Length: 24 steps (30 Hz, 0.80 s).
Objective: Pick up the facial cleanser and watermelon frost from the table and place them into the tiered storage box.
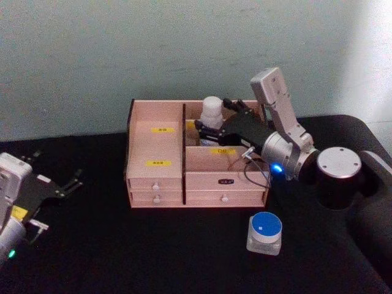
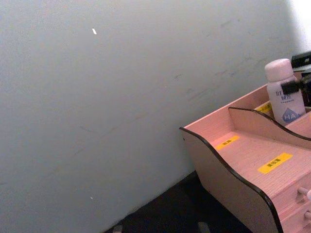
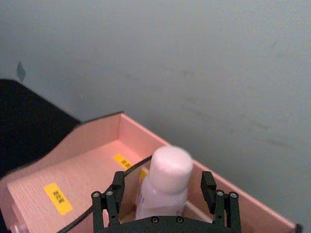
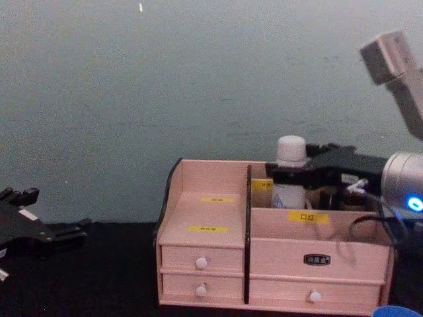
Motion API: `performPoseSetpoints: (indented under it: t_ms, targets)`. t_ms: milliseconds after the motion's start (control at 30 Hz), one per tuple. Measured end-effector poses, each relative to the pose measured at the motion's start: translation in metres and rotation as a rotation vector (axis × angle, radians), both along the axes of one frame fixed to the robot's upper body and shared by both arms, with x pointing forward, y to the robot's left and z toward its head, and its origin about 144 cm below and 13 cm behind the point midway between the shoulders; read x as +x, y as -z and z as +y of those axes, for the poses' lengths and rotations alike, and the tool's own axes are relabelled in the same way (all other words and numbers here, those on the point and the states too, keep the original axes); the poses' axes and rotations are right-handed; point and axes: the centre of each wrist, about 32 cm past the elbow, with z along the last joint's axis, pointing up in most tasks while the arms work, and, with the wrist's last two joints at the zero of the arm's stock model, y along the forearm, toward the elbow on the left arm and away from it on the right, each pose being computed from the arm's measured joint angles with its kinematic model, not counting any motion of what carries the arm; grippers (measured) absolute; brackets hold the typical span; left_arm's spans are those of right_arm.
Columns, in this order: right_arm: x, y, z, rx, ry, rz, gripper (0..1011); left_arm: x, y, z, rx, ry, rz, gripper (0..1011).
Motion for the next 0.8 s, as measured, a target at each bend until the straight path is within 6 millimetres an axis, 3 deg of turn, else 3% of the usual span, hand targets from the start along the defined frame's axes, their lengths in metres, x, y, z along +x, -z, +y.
performPoseSetpoints:
  t_ms: [433, 800]
  targets:
    - [-0.035, -0.021, -0.027, 0.055, -0.033, -0.070, 1000, 0.000, 0.000, 0.000, 0.000, 0.000, 0.000, 1002]
    - [-0.091, -0.022, -0.074, 0.029, -0.121, -0.027, 1000, 0.000, 0.000, 0.000, 0.000, 0.000, 0.000, 1001]
